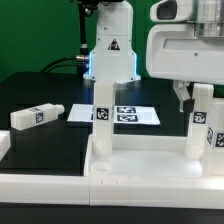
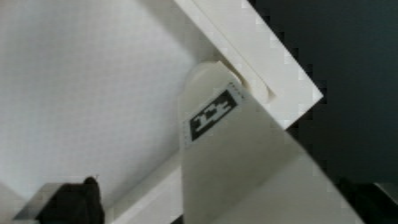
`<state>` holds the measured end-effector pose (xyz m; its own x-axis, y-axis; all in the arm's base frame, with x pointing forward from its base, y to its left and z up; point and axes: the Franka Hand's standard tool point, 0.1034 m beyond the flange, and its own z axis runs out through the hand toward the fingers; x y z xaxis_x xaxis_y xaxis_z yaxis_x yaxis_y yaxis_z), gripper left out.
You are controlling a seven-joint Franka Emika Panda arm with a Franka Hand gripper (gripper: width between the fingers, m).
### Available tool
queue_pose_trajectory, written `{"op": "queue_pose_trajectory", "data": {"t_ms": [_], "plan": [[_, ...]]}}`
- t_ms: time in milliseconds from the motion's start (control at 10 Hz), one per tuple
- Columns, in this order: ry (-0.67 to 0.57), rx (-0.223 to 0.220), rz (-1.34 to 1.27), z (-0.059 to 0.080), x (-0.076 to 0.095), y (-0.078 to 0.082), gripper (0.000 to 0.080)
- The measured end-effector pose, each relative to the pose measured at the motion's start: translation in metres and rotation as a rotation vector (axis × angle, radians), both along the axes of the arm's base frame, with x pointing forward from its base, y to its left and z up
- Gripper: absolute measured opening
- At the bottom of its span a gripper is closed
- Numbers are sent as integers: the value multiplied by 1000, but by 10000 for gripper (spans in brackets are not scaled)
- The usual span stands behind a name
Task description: Assemble desk
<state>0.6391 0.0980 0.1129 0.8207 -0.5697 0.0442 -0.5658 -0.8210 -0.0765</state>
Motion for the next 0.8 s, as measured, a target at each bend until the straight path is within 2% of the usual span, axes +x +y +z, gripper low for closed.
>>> {"op": "queue_pose_trajectory", "data": {"t_ms": [100,200,300,400,500,600,700,800], "plan": [[-24,-53,200,3,3,3,649],[-63,-77,356,3,8,8,649],[-71,-81,397,2,8,10,649],[-69,-74,333,2,8,9,649],[-69,-76,335,2,8,8,523],[-69,-65,262,2,8,8,523],[-67,-56,179,2,8,8,383],[-66,-50,125,2,8,8,284]]}}
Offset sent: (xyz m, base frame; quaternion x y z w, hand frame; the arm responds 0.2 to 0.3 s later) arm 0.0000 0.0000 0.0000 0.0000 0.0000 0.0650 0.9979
